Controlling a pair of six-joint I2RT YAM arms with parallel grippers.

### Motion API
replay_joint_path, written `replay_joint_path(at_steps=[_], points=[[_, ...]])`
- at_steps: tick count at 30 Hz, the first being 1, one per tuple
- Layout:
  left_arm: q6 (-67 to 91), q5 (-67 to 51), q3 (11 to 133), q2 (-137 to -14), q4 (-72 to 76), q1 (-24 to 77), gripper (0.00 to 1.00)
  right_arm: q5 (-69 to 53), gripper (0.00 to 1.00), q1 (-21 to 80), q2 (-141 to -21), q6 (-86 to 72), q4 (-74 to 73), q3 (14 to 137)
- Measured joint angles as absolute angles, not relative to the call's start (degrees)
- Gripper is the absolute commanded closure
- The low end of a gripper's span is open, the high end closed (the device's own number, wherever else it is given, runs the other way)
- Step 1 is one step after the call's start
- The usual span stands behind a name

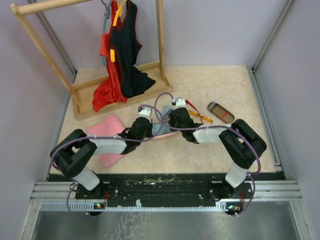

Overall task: Organize the sunglasses
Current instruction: Place the glasses cleaning cloth in the sunglasses case.

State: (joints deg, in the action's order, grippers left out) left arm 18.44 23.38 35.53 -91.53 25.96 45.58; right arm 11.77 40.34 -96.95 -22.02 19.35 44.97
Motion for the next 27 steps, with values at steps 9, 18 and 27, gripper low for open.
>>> replay_joint_path(at_steps=[9,18,27], points=[[18.13,23.31,35.33,-91.55,26.98,45.58,0.93,11.09,1.0,40.32,-96.82,-20.99,25.26,40.82],[18.06,23.16,34.76,-91.55,27.53,45.47,0.93,10.9,1.0,40.32,-95.64,-20.51,29.65,38.94],[17.98,23.4,34.76,-91.55,27.51,45.47,0.86,10.94,1.0,40.32,-95.64,-20.51,30.96,38.65]])
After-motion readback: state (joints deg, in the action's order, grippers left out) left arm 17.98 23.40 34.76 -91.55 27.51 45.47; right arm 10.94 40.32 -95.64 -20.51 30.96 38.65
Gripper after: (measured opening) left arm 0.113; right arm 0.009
